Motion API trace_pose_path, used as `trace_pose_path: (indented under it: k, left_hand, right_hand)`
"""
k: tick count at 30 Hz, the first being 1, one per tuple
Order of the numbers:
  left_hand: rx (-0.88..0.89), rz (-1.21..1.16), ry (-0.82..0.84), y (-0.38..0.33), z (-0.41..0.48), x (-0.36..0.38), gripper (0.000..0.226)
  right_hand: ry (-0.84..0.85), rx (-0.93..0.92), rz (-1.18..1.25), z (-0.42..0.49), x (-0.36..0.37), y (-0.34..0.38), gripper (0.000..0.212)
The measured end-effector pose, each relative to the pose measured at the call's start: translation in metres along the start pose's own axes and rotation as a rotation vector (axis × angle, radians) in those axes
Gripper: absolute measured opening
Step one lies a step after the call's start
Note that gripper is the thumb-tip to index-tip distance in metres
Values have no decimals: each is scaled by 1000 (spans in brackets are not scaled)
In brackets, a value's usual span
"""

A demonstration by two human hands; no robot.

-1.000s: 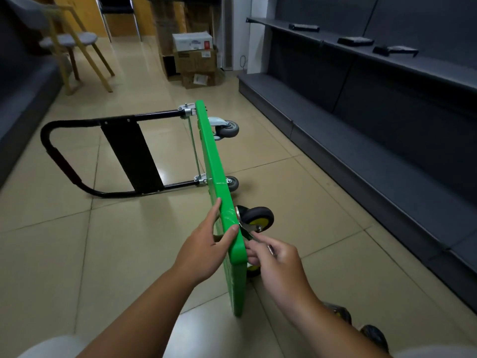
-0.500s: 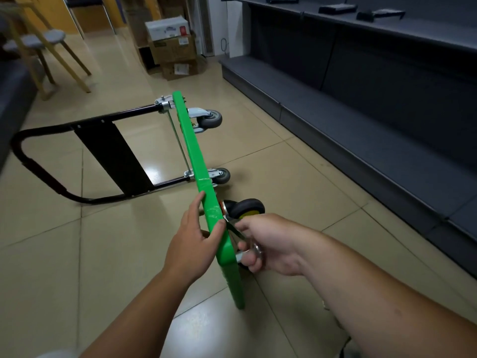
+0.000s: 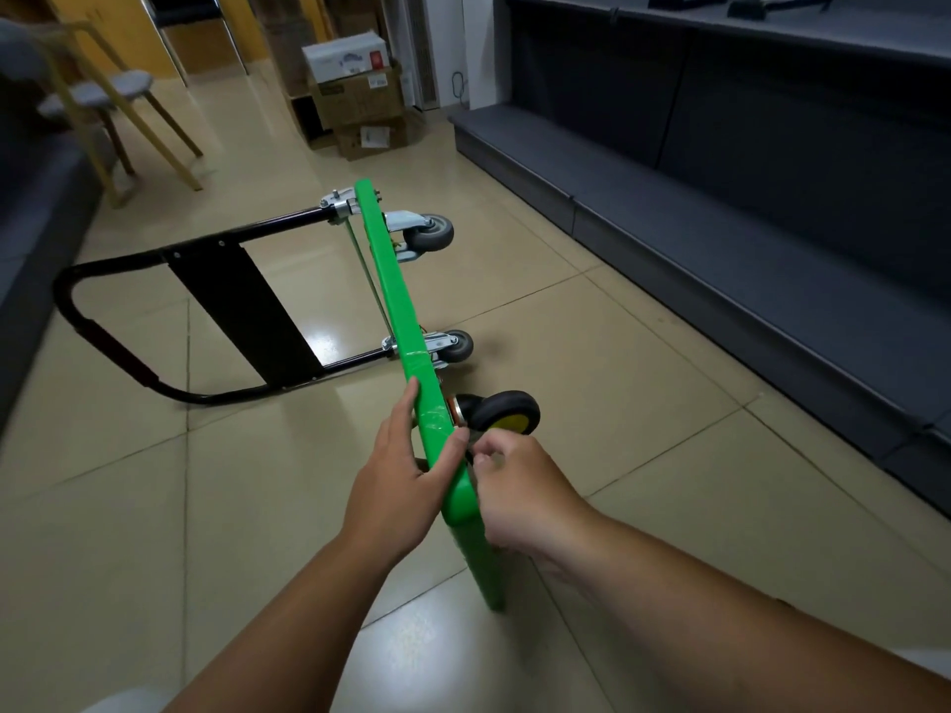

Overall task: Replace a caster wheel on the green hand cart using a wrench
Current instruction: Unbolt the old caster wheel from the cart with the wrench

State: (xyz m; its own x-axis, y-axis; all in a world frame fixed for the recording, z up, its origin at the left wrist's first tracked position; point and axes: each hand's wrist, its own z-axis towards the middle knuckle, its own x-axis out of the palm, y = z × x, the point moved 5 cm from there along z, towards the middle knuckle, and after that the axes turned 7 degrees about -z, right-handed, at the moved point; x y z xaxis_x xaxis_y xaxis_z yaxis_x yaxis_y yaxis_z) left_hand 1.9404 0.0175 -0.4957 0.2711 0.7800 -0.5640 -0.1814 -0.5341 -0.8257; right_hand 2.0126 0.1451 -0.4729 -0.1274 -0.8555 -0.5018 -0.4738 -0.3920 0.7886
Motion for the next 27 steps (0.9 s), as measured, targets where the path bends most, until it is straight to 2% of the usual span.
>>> trace_pose_path:
  k: [11,16,20,23,27]
  left_hand:
    - [4,14,-18,-1,4,-7,80]
    - [20,7,-6,-3,5,-6,83]
    - [24,-38,-3,-2,5,-9,80]
    - [9,-64,10,-2,6,-13,80]
    - [4,-61,30,-5,7,-14,81]
  right_hand:
    - [-111,-340,-199,-1,17,-45,12]
    - [-204,-463,-392,22,36,-83,33]
    - [-182,-576,-438,58,51,-98,30]
    - [-224,-653,-455,62,52,-94,26]
    - [-134,-613,-523,61,32,-95,12]
